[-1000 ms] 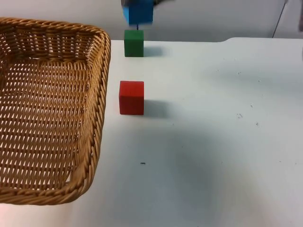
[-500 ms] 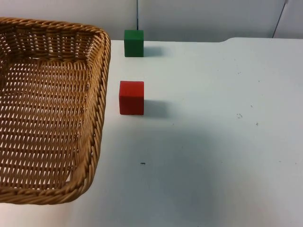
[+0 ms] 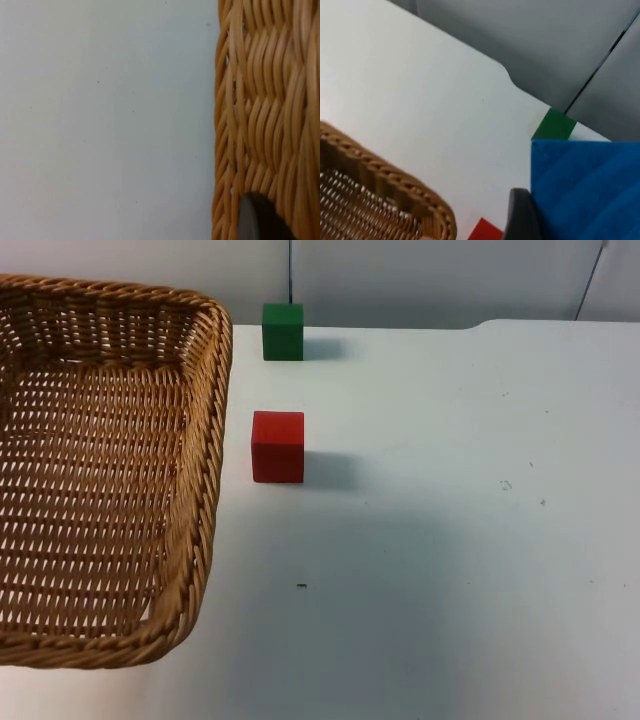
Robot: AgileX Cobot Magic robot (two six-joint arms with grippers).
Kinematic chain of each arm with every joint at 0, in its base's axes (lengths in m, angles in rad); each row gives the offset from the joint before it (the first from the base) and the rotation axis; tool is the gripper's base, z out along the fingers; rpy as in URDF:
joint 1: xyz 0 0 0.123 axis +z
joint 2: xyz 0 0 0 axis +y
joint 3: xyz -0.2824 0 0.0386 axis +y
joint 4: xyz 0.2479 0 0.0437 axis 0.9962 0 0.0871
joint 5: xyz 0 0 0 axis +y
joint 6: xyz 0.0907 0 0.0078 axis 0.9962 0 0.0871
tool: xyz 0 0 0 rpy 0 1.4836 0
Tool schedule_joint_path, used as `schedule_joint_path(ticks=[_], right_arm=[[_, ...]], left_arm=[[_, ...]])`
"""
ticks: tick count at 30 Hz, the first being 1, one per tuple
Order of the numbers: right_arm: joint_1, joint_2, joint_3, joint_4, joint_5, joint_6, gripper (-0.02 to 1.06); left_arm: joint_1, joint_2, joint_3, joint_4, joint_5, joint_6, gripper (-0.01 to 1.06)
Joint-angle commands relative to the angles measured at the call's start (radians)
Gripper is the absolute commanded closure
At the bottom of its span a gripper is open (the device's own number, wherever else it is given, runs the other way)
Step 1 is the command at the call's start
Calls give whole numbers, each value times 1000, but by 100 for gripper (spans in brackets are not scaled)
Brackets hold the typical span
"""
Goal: Pick up the basket with the left hand and place the blue cube into the basket with the right hand.
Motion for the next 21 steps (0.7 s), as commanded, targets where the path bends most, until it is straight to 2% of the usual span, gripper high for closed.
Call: schedule_joint_path(ticks=[1,3,4,5,8,9,13,14,16,18,21], right_arm=[[42,-77,96,-25,-54,-8,105],[74,-141,218,-25,-129,-8,105],[74,-141,218,-25,-129,-8,105],[87,-171,286,-14,-168,2,105],[93,-233,488,94,-305,2,105],[93,-233,488,94,-305,2,105],[93,-261,746,163,-550,32,105],[93,-261,746,163,-550,32,105],[93,-251,804,242,-641,14,105],[94,-233,824,277,-673,-10,105],[103,-215,824,285,-701,-35,105]], left_arm=[[-5,-3,-6,-37,9,-1,105],[-5,-3,-6,-37,9,-1,105],[-5,-3,-6,-37,9,-1,105],[-5,-3,-6,-37,9,-1,105],[-5,-3,-6,-37,9,-1,105],[-5,-3,-6,-37,9,-1,105],[-5,-3,-6,-37,5,-1,105],[-5,-3,-6,-37,5,-1,105],[-5,-3,-6,-37,3,-1,105],[-5,-1,-6,-37,1,-1,105],[-5,6,-6,-35,1,-1,105]])
